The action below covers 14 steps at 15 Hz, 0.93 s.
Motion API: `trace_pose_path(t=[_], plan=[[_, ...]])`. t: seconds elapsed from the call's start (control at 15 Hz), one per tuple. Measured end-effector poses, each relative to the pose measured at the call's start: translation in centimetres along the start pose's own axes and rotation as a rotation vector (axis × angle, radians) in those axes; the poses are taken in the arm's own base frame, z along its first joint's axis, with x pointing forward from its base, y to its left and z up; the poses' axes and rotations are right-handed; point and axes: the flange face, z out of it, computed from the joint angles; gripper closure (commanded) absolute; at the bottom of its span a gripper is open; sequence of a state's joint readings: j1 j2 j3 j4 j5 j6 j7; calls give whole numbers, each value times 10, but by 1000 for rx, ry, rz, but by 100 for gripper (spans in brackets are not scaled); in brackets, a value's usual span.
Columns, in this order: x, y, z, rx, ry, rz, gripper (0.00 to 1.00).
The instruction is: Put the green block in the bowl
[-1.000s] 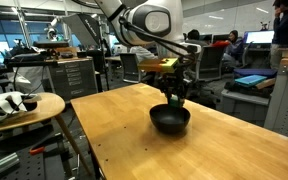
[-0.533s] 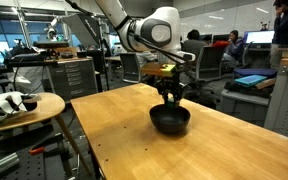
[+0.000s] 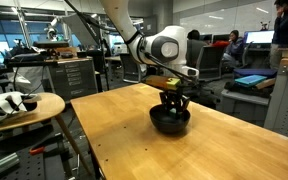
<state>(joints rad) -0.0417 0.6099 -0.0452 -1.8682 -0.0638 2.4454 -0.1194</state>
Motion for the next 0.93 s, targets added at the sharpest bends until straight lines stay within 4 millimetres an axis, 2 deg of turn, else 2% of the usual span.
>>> trace_pose_path(t=[0.07, 0.13, 0.2, 0.27, 0.47, 0.67, 0.93], plan=[[2, 0, 3, 0, -5, 5, 66], [4, 0, 5, 0, -7, 9, 42], [6, 1, 6, 0, -8, 15, 28], [7, 1, 5, 0, -8, 22, 23], [10, 5, -1, 0, 4, 56, 1], [9, 15, -16, -3, 24, 102, 0], [4, 27, -49, -9, 63, 164, 0]])
